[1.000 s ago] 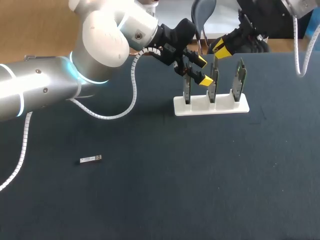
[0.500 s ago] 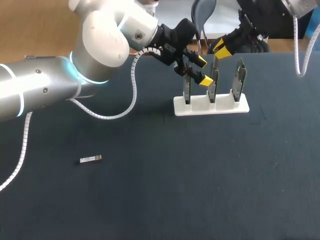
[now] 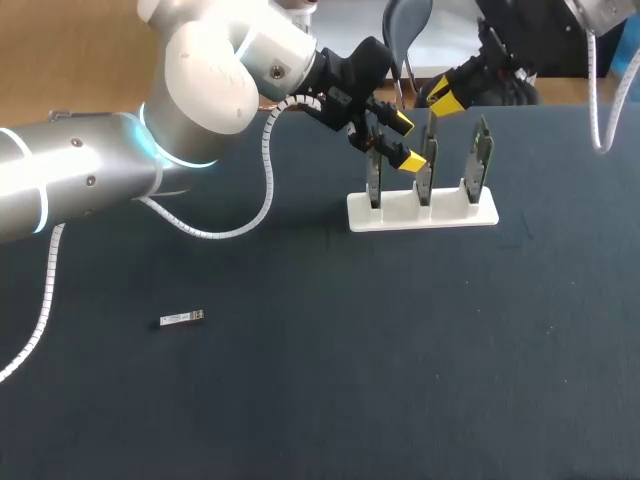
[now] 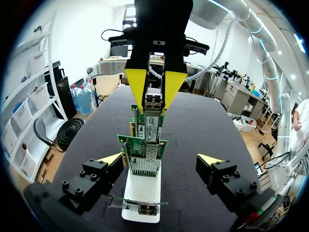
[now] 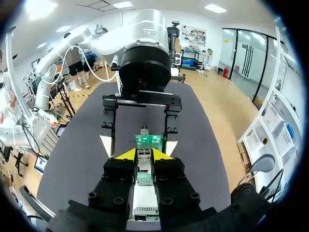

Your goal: Pick up the optical module with the left hand, and insert it into the network port with the right hand.

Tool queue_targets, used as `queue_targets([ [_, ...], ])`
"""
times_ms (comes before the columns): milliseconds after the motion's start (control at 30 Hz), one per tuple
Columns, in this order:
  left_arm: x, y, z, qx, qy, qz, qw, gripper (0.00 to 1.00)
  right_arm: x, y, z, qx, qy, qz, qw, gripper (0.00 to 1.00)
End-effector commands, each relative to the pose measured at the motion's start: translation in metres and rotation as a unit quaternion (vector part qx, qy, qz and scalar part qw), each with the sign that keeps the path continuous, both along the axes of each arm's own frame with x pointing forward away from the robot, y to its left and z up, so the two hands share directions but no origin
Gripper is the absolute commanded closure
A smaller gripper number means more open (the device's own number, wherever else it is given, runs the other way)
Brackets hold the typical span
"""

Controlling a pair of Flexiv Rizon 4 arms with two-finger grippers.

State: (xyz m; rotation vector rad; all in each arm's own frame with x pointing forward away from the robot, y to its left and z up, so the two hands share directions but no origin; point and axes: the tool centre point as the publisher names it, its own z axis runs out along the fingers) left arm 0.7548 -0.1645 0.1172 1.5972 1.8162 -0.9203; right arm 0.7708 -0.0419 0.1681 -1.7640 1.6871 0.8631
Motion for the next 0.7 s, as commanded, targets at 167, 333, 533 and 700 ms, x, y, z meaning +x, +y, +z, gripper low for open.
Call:
queue_targets([
  [167,0.001,-0.0006,0.0008,0.003,0.001,0.0,1.0,0.0,0.0025,0.0003,-0.004,-0.004,0.006,0.002,1.0,1.0],
  [333,0.001,-0.0006,0.0008,0.003,0.001,0.0,1.0,0.0,0.001,0.0008,-0.0066,-0.005,0.01,0.002,1.0,1.0],
  [533,0.001,-0.0006,0.0008,0.003,0.001,0.0,1.0,0.0,0.0006,0.0009,-0.0016,0.0,0.006,0.002,1.0,1.0],
  [700,0.001,-0.0006,0.0008,0.003,0.001,0.0,1.0,0.0,0.0009,0.0008,0.0024,0.004,0.001,0.001,1.0,1.0],
])
